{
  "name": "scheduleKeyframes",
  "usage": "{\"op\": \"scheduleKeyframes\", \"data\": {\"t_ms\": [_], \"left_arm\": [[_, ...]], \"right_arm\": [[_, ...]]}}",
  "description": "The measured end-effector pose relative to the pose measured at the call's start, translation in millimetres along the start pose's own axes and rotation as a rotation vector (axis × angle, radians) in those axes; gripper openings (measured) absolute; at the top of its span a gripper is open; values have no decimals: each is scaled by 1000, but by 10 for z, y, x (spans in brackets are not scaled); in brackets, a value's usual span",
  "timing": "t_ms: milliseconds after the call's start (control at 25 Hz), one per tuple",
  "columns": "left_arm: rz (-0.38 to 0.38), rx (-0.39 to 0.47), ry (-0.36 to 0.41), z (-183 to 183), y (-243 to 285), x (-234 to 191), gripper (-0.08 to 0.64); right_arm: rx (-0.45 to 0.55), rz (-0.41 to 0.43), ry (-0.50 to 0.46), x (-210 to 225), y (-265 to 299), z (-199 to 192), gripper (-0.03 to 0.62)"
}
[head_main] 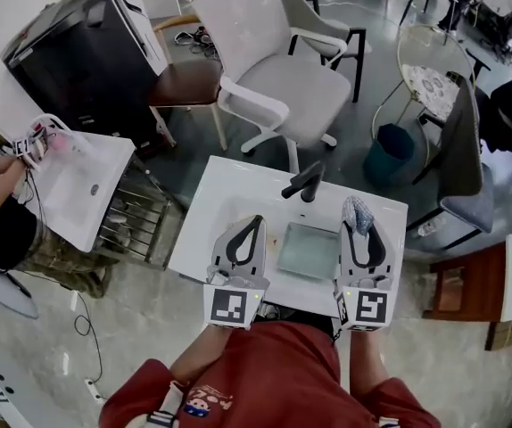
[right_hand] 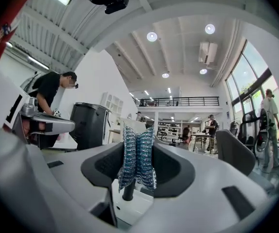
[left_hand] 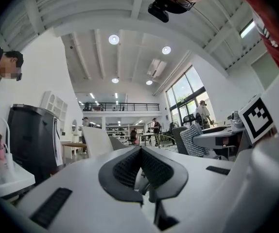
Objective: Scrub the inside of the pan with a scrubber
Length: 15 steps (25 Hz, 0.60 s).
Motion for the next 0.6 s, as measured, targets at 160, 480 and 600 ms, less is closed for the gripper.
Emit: {"op": "scheduleKeyframes", "data": {"t_ms": [160, 480, 600], "left_arm": [[-90, 2, -6, -19, 165, 25, 12], [-143, 7, -19, -47, 281, -25, 12], [-153, -6, -27, -73, 269, 23, 12]], "right_arm": [[-29, -103, 21, 137, -46, -77, 190], [-68, -154, -11, 128, -165, -100, 190], [-84, -156, -20, 136, -191, -100, 190]]}}
Point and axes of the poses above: the fingertips, and each gripper's own axes: y forward along the fingers, x to its right, z out of its top, the point moved 4 cm from there along -y, backward along the fingers, and after that the axes turned 11 degrees about -z, right-handed, at the moved point
